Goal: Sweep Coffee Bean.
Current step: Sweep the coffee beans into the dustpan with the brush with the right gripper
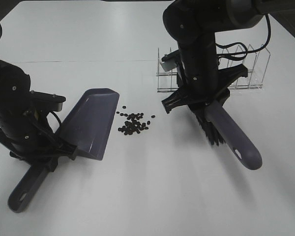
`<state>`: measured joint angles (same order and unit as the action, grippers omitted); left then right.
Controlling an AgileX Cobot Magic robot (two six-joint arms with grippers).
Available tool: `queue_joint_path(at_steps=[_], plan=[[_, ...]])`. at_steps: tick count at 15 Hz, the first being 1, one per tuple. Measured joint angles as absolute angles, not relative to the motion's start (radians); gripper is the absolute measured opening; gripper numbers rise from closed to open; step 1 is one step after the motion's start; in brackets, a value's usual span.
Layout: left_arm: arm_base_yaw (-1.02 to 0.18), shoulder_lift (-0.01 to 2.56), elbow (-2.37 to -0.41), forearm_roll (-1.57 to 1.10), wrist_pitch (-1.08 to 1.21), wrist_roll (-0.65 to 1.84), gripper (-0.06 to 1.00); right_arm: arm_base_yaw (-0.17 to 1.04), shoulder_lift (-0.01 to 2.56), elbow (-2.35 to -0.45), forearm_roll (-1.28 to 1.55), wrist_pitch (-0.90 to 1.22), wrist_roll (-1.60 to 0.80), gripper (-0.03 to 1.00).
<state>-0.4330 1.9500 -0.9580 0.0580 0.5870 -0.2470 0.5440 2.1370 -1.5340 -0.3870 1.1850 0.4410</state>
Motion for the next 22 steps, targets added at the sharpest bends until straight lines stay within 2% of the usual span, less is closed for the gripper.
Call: queue_joint_path(at_steps=[3,9,15,19,22], plan=[[-0.433,1.951,-0.958,0.058,0.582,-0.236,0.31,0.555,2.211,-1.612,-0.282,1.183,0.435,0.32],[-0.433,1.951,-0.958,0.058,0.581,-0.229,0.31,0.688,2.371,-1.806,-0.245,1.224,0.435,0.32],[-0.433,1.951,-0.958,0.058,0.580,-0.229,0.31,0.720,2.457,-2.007,0.035,1.155,0.441,0.32],[-0.433,1.951,-0.958,0.055,0.580,-0.229,0.31,0.722,2.462,-2.012,0.200,1.059,0.436,0.32],[-0.433,1.951,-0.958,0.054,0.580,-0.229,0.31,0.722,2.462,-2.012,0.208,1.060,0.431,0.32]])
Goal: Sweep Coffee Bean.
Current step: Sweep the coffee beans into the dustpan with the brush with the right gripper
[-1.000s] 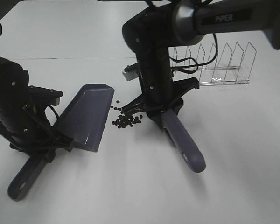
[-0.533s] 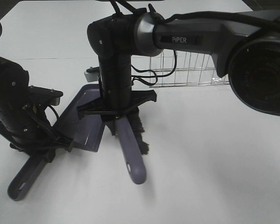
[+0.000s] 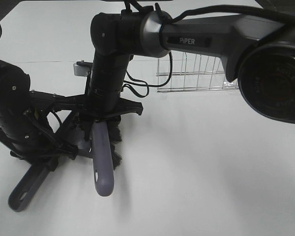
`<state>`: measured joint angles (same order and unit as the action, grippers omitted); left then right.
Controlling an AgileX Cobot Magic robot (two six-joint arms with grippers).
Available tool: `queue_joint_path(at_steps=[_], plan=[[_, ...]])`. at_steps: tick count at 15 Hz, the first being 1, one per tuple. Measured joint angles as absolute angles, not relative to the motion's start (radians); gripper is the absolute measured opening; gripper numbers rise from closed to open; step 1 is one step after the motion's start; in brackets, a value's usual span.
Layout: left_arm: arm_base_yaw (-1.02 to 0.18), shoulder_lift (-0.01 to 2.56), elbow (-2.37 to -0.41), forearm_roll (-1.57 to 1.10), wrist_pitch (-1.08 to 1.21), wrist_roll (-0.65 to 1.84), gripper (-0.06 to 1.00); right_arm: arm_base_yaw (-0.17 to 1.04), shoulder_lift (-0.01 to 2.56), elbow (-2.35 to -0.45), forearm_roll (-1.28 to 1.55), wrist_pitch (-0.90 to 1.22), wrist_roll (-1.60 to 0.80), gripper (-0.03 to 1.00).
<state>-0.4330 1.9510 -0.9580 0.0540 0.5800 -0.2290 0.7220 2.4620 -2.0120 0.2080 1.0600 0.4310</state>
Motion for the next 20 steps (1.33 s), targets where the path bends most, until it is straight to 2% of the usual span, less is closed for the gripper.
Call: queue_joint_path(at_steps=[11,17,20], plan=[[-0.433,1.953,-0.959,0.054,0.577,-0.226,0.31,0.730,2.462,-2.139,0.225,1.070,0.425,0.32],[-0.433,1.953,-0.959,0.054,0.577,-0.226,0.31,0.730,2.462,-2.175,0.144,1.168,0.432,0.32],[-0.433,1.953,-0.959,0.054,0.577,-0.225,0.31,0.730,2.462,-2.270,0.081,1.223,0.431,0.32]])
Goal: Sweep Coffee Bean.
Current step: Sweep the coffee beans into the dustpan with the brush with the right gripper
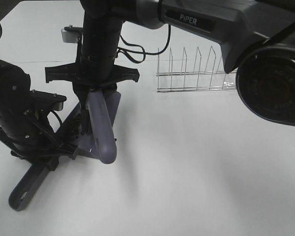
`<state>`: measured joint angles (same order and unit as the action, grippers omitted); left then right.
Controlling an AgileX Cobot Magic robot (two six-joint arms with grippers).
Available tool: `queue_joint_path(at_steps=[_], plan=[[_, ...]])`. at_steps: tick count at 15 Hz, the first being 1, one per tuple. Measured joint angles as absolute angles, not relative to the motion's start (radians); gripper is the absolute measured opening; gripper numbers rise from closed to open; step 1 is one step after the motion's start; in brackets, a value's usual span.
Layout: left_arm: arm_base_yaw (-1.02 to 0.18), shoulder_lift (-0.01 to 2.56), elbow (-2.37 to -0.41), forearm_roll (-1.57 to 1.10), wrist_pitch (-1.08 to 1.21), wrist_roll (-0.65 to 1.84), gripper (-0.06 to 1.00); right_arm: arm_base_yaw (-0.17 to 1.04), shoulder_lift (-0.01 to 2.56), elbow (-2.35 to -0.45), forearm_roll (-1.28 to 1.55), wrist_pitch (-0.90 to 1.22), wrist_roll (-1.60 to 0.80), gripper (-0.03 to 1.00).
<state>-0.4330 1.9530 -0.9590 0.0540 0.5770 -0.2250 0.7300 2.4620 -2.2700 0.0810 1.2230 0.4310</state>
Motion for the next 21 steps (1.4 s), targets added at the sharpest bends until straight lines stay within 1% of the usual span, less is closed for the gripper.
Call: queue_joint_path(at_steps=[2,6,11,16,18,21], plan=[[-0.433,1.953,-0.959,0.054,0.577,-0.225,0.31,0.730,2.461,-2.322,0.011,1.223,0.408,0.32],[-0.433,1.953,-0.959,0.054,0.577,-0.225,0.31,0.730,2.454,-2.318,-0.059,1.224,0.360,0.32],[-0.433,1.953,-0.959,0.054,0.577,-0.225,0.31,0.727,2.393,-2.118,-0.183,1.228,0.348,0.32],[-0.433,1.953,-0.959,0.054,0.577,-0.222,0.31,0.685,2.326,-1.962,-0.199,1.227,0.357,0.32],[-0.433,1.953,-0.959,0.054,0.577,-0.222,0.31,0.683,2.316,-1.905,-0.216,1.226,0.373,0.32],[-0.433,1.953,-0.959,0.054,0.577,-0.222,0.31,0.683,2.319,-1.829,-0.167,1.229,0.410,0.32]])
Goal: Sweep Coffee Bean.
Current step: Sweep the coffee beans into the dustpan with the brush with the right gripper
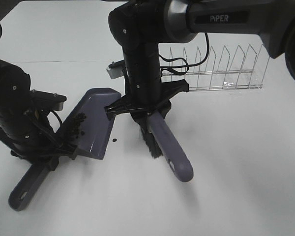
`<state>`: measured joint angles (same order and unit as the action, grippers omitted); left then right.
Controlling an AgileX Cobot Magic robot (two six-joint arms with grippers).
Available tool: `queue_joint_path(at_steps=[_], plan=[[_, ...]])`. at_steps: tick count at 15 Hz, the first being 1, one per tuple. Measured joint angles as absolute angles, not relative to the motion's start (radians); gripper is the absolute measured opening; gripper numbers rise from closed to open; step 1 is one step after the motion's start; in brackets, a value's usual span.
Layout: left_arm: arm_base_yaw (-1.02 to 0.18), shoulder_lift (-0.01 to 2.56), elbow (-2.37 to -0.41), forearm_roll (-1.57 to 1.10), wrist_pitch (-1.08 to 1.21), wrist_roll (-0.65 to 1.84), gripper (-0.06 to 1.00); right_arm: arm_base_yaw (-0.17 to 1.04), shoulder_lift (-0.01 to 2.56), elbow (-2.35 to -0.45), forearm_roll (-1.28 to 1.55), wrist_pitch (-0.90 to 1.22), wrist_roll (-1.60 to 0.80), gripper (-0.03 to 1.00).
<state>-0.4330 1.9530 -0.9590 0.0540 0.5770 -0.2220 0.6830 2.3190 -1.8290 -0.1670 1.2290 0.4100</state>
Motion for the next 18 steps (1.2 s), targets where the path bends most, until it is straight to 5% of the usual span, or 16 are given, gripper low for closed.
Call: queue_joint_path(at_steps=[18], plan=[[-0.433,1.953,-0.959,0.053,0.574,-0.222,0.31,0.684,2.366,-1.873,0.315,0.933,0.406,0.32]])
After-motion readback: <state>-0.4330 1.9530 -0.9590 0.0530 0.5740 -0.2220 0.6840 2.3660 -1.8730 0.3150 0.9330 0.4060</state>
